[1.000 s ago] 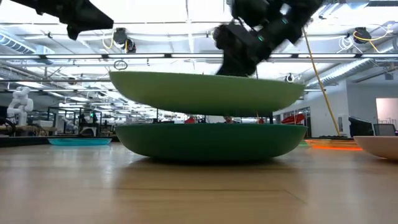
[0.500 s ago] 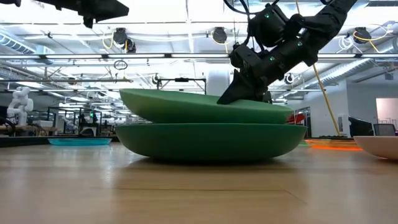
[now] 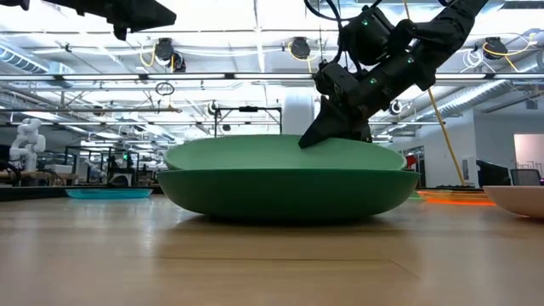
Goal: Stack plastic plates
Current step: Stack the green plate on the dark green plate, then stack the pink plate on the green plate
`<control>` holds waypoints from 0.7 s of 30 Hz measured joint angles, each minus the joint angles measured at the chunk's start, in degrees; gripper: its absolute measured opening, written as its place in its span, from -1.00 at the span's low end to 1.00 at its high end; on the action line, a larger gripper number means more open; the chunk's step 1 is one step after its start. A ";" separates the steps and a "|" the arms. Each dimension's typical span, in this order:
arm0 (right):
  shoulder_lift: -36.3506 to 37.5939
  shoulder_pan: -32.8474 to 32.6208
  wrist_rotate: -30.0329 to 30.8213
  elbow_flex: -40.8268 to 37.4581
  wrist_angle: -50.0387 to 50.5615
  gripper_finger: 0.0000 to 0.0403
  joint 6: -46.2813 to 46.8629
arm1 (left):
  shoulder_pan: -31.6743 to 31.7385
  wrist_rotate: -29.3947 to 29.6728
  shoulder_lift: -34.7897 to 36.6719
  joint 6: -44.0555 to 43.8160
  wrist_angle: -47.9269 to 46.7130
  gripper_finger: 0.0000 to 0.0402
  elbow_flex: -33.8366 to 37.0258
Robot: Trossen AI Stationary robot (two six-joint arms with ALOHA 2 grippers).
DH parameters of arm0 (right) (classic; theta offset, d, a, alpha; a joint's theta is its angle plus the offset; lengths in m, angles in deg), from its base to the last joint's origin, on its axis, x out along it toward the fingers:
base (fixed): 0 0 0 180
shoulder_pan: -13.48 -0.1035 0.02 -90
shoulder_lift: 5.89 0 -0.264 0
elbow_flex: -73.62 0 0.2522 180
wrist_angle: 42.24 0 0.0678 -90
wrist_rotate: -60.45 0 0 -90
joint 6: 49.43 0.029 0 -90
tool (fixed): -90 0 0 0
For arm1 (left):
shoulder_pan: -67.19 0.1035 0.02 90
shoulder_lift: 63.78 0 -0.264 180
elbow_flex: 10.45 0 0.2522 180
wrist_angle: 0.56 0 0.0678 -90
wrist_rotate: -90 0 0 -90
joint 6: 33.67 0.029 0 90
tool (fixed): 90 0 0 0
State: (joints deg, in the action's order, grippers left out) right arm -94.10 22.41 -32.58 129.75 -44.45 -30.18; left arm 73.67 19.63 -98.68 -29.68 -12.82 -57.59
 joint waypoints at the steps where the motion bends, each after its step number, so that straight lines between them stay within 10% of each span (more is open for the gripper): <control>1: 0.00 0.00 0.00 0.02 -0.01 -0.80 0.01 | 0.00 0.00 0.00 -0.02 -0.01 -0.60 0.00; 11: 0.00 0.13 -0.04 0.06 0.36 -0.32 1.48 | 0.00 0.00 0.00 -1.18 -3.28 -0.60 0.02; 21: 0.00 4.14 -0.08 2.85 3.82 -0.30 4.54 | 0.19 -0.01 -3.34 -0.32 -5.03 -0.60 0.05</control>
State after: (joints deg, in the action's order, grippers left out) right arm -94.10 26.56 -32.66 132.60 -40.64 -25.65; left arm 73.86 19.62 -102.01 -30.00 -17.86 -57.55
